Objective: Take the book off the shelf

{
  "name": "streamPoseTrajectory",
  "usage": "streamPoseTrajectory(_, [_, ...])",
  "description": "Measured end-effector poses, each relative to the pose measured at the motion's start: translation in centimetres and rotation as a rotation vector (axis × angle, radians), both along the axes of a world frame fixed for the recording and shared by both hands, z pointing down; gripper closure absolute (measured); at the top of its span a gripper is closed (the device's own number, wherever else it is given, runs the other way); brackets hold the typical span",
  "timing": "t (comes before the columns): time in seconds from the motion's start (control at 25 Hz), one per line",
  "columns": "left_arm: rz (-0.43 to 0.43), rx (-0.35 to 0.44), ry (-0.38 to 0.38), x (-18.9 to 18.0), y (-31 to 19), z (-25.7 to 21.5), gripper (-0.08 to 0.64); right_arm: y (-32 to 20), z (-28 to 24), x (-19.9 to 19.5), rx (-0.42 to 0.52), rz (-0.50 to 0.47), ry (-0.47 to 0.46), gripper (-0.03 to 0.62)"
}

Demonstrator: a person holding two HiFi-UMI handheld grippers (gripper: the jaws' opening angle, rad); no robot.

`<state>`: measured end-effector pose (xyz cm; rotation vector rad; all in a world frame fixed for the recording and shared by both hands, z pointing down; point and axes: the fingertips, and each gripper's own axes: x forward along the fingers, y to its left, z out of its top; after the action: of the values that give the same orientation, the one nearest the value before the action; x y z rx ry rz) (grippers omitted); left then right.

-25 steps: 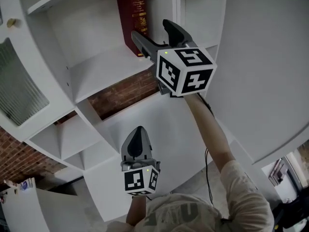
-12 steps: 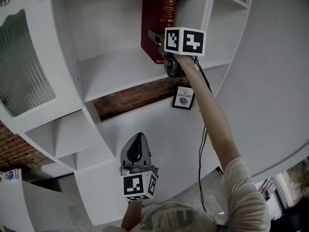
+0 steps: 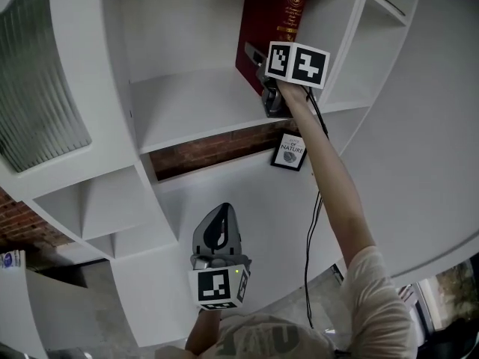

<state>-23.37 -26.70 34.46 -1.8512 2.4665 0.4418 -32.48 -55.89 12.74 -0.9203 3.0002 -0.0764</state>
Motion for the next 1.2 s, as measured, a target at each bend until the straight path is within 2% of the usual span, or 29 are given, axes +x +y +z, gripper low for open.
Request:
streamPoseTrajectory(0.04, [0.000, -0.006, -0.004, -0.1, 0.0, 0.1, 0.548, 0.0, 0.1, -0.1, -0.004, -0.001, -0.007, 0.243])
streamPoseTrajectory(0.12, [-0.006, -0.018, -0.006, -0.7, 0.0, 0.3, 0.548, -0.1, 0.0, 0.1, -0.005, 0.013, -0.014, 0.332])
streamPoseTrajectory(0.16, [-0.011, -0.020, -0.002, -1.0, 0.0, 0.4, 0.548, -0.1, -0.1, 0.2, -0.002, 0.022, -0.014, 0.343])
streamPoseTrajectory(0.96, [-0.057, -0.029, 0.003, -2.9, 1.2, 0.5, 0.548, -0.1, -0.1, 0.5, 0.002, 0.044, -0.011, 0.354])
streamPoseTrajectory(1.2, [-0.048, -0.034, -0.011, -2.2, 0.9, 0.4, 0.548, 1.7, -0.2, 1.8, 0.011, 0.007, -0.007, 0.354])
